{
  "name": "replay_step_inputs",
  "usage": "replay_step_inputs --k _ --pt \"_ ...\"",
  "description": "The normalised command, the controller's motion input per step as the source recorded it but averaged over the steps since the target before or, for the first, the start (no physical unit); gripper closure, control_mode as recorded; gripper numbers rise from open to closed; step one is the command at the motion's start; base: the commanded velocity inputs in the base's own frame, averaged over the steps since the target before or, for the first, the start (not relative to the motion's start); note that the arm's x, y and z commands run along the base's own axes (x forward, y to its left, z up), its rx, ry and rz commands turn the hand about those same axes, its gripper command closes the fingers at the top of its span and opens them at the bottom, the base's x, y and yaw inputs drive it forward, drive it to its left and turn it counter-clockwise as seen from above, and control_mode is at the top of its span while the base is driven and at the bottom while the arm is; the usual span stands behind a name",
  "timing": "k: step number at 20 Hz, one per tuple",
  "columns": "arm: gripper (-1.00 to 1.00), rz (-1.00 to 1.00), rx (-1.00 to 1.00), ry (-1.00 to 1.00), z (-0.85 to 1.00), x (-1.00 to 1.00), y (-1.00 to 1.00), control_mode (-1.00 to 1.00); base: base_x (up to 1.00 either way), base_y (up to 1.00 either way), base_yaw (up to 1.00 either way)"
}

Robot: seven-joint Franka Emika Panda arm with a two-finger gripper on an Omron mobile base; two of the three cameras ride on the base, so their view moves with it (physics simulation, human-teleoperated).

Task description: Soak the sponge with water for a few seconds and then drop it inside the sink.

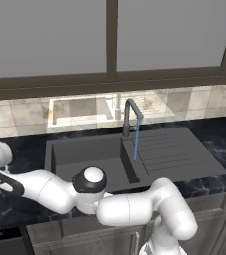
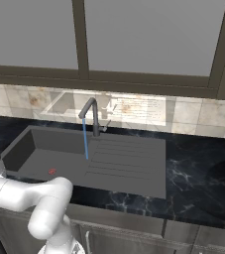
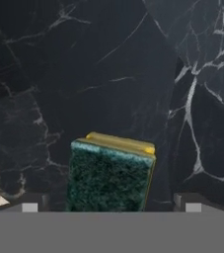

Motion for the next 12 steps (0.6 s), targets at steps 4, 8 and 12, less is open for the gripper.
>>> replay_step_inputs --k 4,8,12 --pt "-1.00 -0.09 -0.07 0.00 -0.15 0.00 0.00 -1.00 0.00 0.00 0.00" --pt "-1.00 -0.08 -0.06 0.00 -0.16 0.00 0.00 -1.00 0.00 0.00 0.00" --pt "-1.00 -0.05 -0.02 0.00 -0.07 0.00 0.00 -1.00 0.00 0.00 0.00"
